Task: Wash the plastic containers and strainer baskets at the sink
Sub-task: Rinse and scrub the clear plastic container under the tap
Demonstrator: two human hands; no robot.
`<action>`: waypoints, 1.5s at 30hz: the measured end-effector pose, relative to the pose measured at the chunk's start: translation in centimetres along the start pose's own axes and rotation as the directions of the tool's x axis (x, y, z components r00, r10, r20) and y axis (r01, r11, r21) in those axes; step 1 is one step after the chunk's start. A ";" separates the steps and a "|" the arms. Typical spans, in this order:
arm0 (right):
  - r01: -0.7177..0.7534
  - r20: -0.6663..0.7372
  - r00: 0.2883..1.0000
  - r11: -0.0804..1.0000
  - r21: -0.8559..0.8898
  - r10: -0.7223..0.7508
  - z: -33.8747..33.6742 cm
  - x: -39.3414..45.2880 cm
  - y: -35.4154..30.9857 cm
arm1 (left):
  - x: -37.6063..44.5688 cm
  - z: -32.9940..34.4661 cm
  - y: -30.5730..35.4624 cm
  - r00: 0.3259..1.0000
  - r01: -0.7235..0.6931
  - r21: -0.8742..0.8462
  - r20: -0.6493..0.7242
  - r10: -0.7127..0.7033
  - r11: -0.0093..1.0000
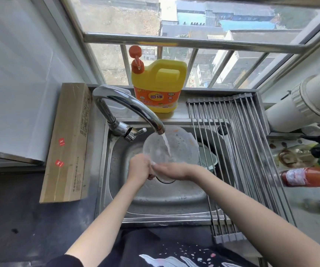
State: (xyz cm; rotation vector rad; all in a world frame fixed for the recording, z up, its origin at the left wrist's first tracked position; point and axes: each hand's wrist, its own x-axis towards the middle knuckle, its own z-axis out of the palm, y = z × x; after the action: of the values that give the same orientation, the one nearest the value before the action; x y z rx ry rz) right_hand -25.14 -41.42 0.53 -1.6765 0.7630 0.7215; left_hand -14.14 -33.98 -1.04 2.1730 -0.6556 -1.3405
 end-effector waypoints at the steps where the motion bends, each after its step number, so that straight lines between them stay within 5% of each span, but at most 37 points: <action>1: -0.045 0.066 0.996 0.990 -0.136 0.054 -0.2 -0.7 0.6 | 0.2 0.0 -0.2 1.000 -0.004 0.003 -0.026 0.004 1.000; 4: -0.116 0.006 0.991 0.894 -0.434 0.131 -0.3 -1.5 2.1 | 0.6 0.4 -0.8 0.989 -0.087 0.051 -0.119 0.093 0.995; 7: -0.305 -0.379 0.923 0.724 -0.618 0.065 -0.1 -0.1 3.3 | 0.8 0.6 -0.6 0.983 -0.080 0.003 -0.166 0.079 0.997; 9: -0.416 -0.509 0.857 0.687 -0.596 0.077 1.0 0.6 3.4 | 0.6 0.3 -0.2 0.973 -0.118 0.022 -0.199 0.120 0.993; 12: -0.151 -0.288 0.958 0.872 -0.466 0.012 2.9 1.2 3.1 | 0.2 0.1 -0.1 0.943 -0.159 0.087 -0.282 0.178 0.983; 14: -0.063 -0.241 0.969 0.901 -0.430 -0.048 2.8 0.8 3.1 | 0.1 0.2 -0.4 0.930 -0.177 0.094 -0.309 0.198 0.980; 18: -0.300 -0.453 0.892 0.753 -0.586 0.003 2.3 1.5 3.9 | 0.3 0.3 -1.0 0.919 -0.143 0.128 -0.352 0.179 0.982; 21: -0.006 -0.239 0.970 0.973 -0.232 -0.051 3.2 1.9 2.7 | 0.6 0.5 -1.2 0.920 -0.130 0.088 -0.360 0.153 0.988; 23: 0.124 -0.216 0.964 0.981 -0.146 -0.154 3.2 2.1 2.3 | 0.5 0.6 -1.0 0.930 -0.139 0.051 -0.336 0.148 0.989; 29: -0.030 -0.364 0.887 0.752 -0.659 -0.284 2.7 1.3 3.4 | 0.7 0.7 -0.7 0.940 -0.133 -0.021 -0.321 0.120 0.991; 33: -0.323 -0.484 0.863 0.574 -0.753 -0.149 1.8 0.1 3.4 | 1.1 1.3 -1.0 0.944 -0.110 -0.073 -0.321 0.081 0.991; 36: -0.328 -0.487 0.869 0.632 -0.702 -0.089 2.5 0.6 1.8 | 1.2 2.0 -0.2 0.945 -0.095 -0.066 -0.321 0.069 0.993; 40: 0.004 -0.406 0.892 0.903 -0.429 -0.197 3.3 1.8 1.2 | 0.9 2.3 0.2 0.943 -0.109 -0.118 -0.327 0.065 0.987; 45: -0.125 -0.540 0.779 0.764 -0.633 -0.319 2.5 1.2 2.6 | 0.9 2.8 0.0 0.943 -0.111 -0.166 -0.328 0.051 0.980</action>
State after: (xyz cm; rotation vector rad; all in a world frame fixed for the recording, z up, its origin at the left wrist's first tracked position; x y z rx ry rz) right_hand -26.68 -39.60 -2.45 -2.6564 0.9213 0.3290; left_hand -16.30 -35.02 -2.77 2.1241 -0.4688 -0.9314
